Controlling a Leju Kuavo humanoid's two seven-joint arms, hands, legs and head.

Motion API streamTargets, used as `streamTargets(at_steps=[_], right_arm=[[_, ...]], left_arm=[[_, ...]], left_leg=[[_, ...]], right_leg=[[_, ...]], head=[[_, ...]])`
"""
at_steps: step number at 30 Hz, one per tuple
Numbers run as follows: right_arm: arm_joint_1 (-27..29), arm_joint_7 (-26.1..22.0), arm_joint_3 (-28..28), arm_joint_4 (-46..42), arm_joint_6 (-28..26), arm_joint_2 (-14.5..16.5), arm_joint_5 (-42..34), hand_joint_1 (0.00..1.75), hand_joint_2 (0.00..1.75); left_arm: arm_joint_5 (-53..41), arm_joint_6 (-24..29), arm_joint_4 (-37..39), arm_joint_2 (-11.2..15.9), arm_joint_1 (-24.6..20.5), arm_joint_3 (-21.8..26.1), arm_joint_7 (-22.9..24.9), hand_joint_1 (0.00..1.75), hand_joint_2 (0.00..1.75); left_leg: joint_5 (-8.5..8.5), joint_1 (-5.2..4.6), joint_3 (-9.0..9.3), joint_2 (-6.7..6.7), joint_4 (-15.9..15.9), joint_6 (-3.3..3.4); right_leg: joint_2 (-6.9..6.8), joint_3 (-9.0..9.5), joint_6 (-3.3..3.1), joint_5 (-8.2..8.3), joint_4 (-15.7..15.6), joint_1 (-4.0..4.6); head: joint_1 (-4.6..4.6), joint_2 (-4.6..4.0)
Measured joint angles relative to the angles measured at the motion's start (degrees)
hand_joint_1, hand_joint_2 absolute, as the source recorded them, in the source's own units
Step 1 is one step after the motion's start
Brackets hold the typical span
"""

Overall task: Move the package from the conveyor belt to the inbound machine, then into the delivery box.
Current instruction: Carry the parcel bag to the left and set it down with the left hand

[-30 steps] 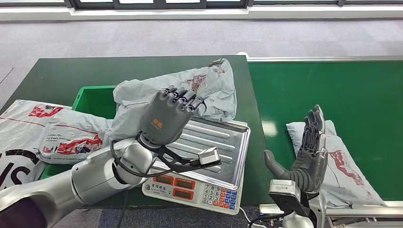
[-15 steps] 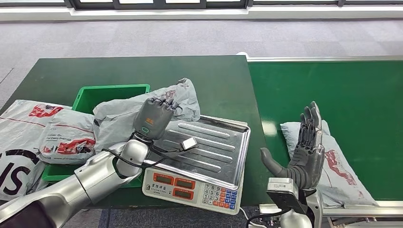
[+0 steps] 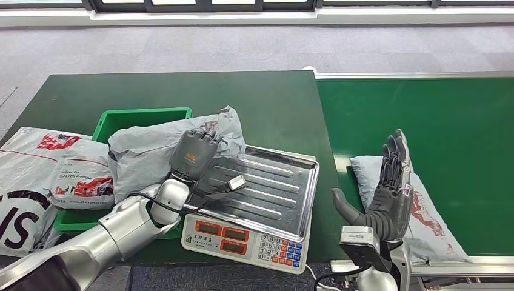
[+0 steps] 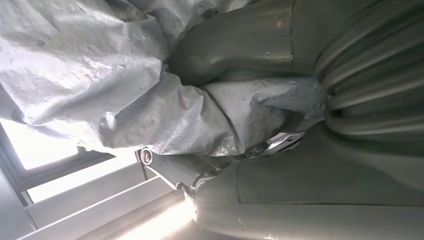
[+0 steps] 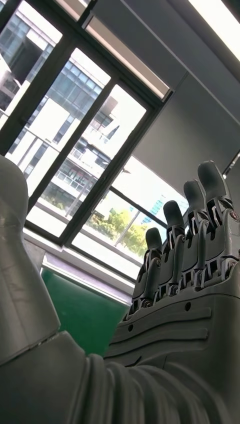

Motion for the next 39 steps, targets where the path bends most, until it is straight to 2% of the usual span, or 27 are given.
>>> streamTargets(at_steps=[8, 14, 17, 20, 28, 36, 39], right_arm=[[0.0, 0.01, 0.0, 0.01, -0.33, 0.0, 0.0, 0.0, 1.75], [0.01, 0.02, 0.01, 0.02, -1.16, 0.0, -0.32, 0.0, 1.75], [0.01, 0.02, 0.02, 0.04, -1.29, 0.0, -0.43, 0.0, 1.75], [0.06, -0.01, 0.05, 0.11, -1.56, 0.0, -0.4, 0.0, 1.75], [0.26, -0.25, 0.54, 0.78, -2.64, 0.0, -0.52, 0.0, 1.75], [-0.09, -0.18, 1.35, 1.63, -2.58, -0.02, -0.71, 0.0, 1.75], [-0.67, -0.2, 2.04, 2.28, -2.36, -0.02, -0.69, 0.0, 1.75]], left_arm=[[0.0, 0.04, 1.63, -0.53, 0.07, 0.82, -1.2, 1.75, 1.75], [0.0, 2.18, 7.8, -2.05, 0.06, 4.17, -3.23, 1.75, 1.75], [0.0, 2.39, 10.65, -2.53, -0.1, 5.0, -2.61, 1.75, 1.75], [0.0, 1.47, 12.78, -2.28, -0.92, 5.81, 0.57, 1.75, 1.75], [0.0, -0.61, 13.62, 2.7, -4.99, 14.57, 1.87, 1.75, 1.75], [0.0, 0.25, 12.17, 7.24, -5.0, 22.67, 2.21, 1.75, 1.75], [0.0, -2.22, 9.4, 9.05, -3.82, 25.49, 2.12, 1.75, 1.75]], left_leg=[[0.0, 0.0, 0.0, 0.0, 0.0, 0.0], [0.0, 0.0, 0.01, 0.02, 0.0, 0.0], [0.01, 0.0, 0.01, 0.02, 0.0, -0.02], [0.03, 0.01, 0.01, 0.02, 0.0, -0.04], [0.07, 0.05, 0.0, 0.1, -0.03, -0.1], [0.08, 0.05, -0.03, 0.1, -0.04, -0.11], [0.08, 0.04, -0.03, 0.1, -0.04, -0.11]], right_leg=[[0.0, 0.0, 0.0, 0.0, 0.0, 0.0], [0.01, -0.01, 0.0, 0.0, 0.0, 0.0], [0.01, -0.01, 0.0, 0.0, 0.0, 0.0], [0.01, -0.01, -0.01, 0.01, 0.02, 0.01], [0.07, -0.1, -0.1, 0.05, 0.07, 0.04], [0.08, -0.11, -0.1, 0.05, 0.09, 0.04], [0.08, -0.13, -0.11, 0.05, 0.09, 0.03]], head=[[0.0, 0.0], [0.0, 0.0], [0.0, 0.0], [0.0, 0.0], [0.0, 0.0], [0.0, 0.0], [0.0, 0.0]])
